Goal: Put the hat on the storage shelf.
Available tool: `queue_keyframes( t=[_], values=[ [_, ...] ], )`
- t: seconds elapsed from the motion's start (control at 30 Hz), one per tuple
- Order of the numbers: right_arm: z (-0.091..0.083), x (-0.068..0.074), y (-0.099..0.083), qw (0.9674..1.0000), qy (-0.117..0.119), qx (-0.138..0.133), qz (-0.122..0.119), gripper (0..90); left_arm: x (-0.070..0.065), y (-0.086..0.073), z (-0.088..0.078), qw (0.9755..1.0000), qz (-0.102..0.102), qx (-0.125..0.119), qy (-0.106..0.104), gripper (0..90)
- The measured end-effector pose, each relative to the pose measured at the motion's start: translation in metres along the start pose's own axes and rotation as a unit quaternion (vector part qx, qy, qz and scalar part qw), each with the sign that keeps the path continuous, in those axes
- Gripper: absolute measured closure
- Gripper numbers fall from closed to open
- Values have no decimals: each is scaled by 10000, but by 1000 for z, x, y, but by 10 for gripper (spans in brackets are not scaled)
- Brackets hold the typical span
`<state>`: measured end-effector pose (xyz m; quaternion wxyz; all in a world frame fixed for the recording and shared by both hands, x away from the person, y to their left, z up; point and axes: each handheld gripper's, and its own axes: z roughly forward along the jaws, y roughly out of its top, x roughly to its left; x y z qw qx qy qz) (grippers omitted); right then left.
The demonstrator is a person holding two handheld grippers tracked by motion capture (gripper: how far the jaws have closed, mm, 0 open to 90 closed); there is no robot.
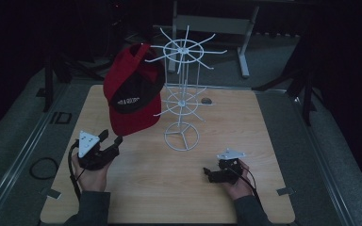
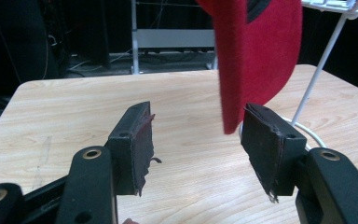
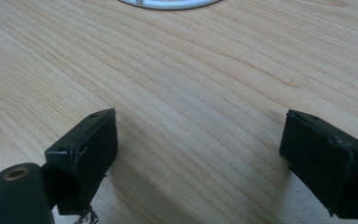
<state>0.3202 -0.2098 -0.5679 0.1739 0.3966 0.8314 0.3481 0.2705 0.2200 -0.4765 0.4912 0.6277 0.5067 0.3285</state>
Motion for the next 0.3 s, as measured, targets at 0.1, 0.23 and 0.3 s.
queue_keyframes(
  t=[0.1, 0.23, 0.3],
  values=[
    [0, 0, 0, 10000, -1, 1, -3, 112, 4, -3, 1, 9999, -91, 31, 30, 429],
    [0, 0, 0, 10000, 0, 1, -1, 112, 7, -6, 2, 9998, -161, 86, 28, 428],
    [0, 0, 0, 10000, -1, 2, -3, 112, 9, -8, 2, 9997, -229, 99, -12, 435]
  ],
)
